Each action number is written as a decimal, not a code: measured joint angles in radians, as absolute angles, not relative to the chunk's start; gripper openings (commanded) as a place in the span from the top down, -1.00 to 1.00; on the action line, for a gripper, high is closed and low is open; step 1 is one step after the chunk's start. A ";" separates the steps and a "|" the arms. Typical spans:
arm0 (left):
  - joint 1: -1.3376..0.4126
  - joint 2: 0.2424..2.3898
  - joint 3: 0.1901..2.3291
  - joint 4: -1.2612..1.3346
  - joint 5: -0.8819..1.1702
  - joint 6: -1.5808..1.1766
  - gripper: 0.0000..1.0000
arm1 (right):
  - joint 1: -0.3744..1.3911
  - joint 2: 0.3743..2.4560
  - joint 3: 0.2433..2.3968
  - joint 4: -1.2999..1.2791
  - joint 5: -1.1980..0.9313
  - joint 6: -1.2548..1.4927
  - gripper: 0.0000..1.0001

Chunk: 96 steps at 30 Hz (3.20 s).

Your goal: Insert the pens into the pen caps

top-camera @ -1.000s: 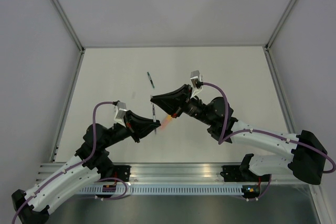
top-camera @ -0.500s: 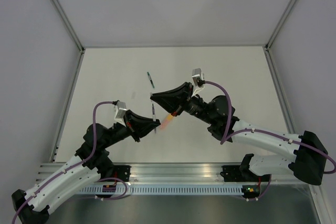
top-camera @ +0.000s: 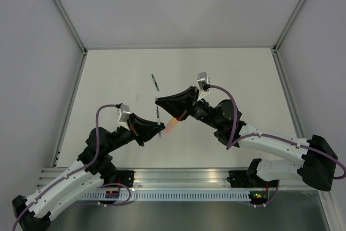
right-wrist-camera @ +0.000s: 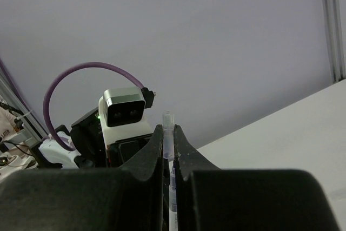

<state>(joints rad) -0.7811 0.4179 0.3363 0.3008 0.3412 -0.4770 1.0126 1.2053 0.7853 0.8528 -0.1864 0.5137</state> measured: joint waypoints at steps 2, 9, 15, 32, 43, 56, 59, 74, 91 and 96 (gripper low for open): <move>-0.781 0.418 0.336 0.301 0.341 -0.477 0.95 | 1.013 1.205 0.782 0.854 -0.186 0.510 1.00; -0.781 0.416 0.336 0.300 0.341 -0.477 0.95 | 1.013 1.210 0.778 0.859 -0.189 0.508 1.00; -0.781 0.412 0.336 0.298 0.340 -0.477 0.95 | 1.013 1.217 0.774 0.863 -0.195 0.508 1.00; -0.783 0.390 0.325 0.245 0.324 -0.477 0.95 | 1.018 1.257 0.636 1.057 -0.220 0.530 1.00; -0.783 0.390 0.323 0.215 0.310 -0.477 0.95 | 1.031 1.326 0.616 1.175 -0.206 0.527 0.74; -0.782 0.422 0.322 0.252 0.299 -0.477 0.95 | 1.057 1.205 0.647 0.918 -0.195 0.452 -0.13; -0.782 0.434 0.322 0.261 0.299 -0.477 0.95 | 1.058 1.194 0.690 0.850 -0.182 0.431 -0.18; -0.782 0.439 0.322 0.273 0.321 -0.477 0.95 | 1.058 1.212 0.816 0.693 -0.155 0.366 0.00; -0.782 0.414 0.322 0.270 0.339 -0.476 0.95 | 1.056 1.222 0.805 0.698 -0.177 0.380 1.00; -0.783 0.408 0.321 0.241 0.332 -0.476 0.95 | 1.049 1.226 0.779 0.734 -0.194 0.389 1.00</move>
<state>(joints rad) -0.7834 0.4084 0.3214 0.2413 0.3321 -0.4763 1.0492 1.2259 0.7788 0.7338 -0.1944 0.3889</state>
